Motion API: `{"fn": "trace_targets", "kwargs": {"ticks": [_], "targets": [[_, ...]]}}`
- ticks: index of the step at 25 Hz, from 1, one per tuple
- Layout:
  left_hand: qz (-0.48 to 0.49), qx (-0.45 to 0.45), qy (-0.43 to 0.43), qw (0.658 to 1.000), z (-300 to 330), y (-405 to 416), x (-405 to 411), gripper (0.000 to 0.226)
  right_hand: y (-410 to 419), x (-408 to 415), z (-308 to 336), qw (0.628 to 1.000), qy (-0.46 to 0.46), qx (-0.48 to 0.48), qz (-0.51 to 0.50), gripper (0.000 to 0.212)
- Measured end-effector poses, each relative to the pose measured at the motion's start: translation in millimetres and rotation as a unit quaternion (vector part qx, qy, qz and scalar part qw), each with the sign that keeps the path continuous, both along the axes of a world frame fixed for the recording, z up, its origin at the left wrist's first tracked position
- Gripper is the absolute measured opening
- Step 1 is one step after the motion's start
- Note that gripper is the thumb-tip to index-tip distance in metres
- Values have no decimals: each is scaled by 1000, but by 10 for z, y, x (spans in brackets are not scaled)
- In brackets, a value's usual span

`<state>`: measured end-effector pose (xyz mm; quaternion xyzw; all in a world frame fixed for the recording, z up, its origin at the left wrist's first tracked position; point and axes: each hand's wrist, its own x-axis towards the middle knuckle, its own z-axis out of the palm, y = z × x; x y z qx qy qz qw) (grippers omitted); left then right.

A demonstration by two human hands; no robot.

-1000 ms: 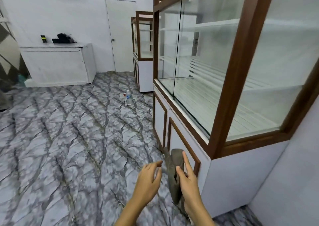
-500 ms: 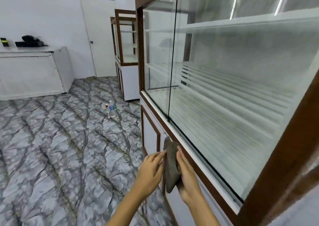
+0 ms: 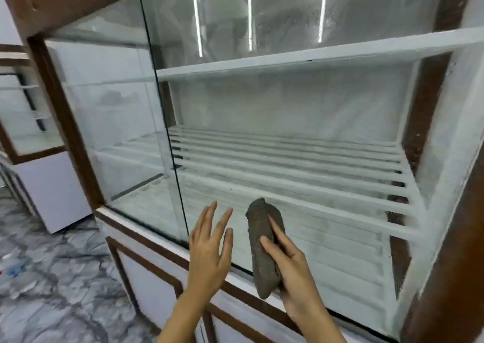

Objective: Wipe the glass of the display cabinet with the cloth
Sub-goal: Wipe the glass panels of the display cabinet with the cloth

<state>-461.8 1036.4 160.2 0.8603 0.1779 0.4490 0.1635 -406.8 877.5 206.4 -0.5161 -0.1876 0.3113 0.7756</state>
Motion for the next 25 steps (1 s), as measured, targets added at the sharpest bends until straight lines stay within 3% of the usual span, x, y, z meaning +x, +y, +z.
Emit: {"fn": "trace_targets", "kwargs": {"ticks": [4,7,10,13,16,18,19,21,25], "targets": [[-84,87,-36,992,294,380,300,43,202,-139,272,976,-135,3,-170,41],[-144,82,-93,982,489,369,643,41,225,-174,418,917,-237,-17,-322,43],[-165,77,-158,971,745,175,895,41,32,-32,625,808,-322,-71,-489,44],[-175,133,-194,956,1124,-5,1097,41,-268,322,961,680,-403,-99,-605,47],[-157,162,-222,949,1597,-187,1296,43,-469,731,1423,522,-507,-162,-667,53],[-138,154,-243,948,1916,-308,1400,46,-478,966,1704,436,-536,-213,-691,55],[-128,153,-246,949,2081,-357,1452,48,-434,1072,1820,403,-536,-248,-699,57],[-110,158,-233,953,2401,-417,1531,53,-266,1197,1982,372,-542,-284,-698,61],[-61,184,-227,954,2845,-506,1660,57,-149,1349,2084,305,-646,-257,-651,64]]}}
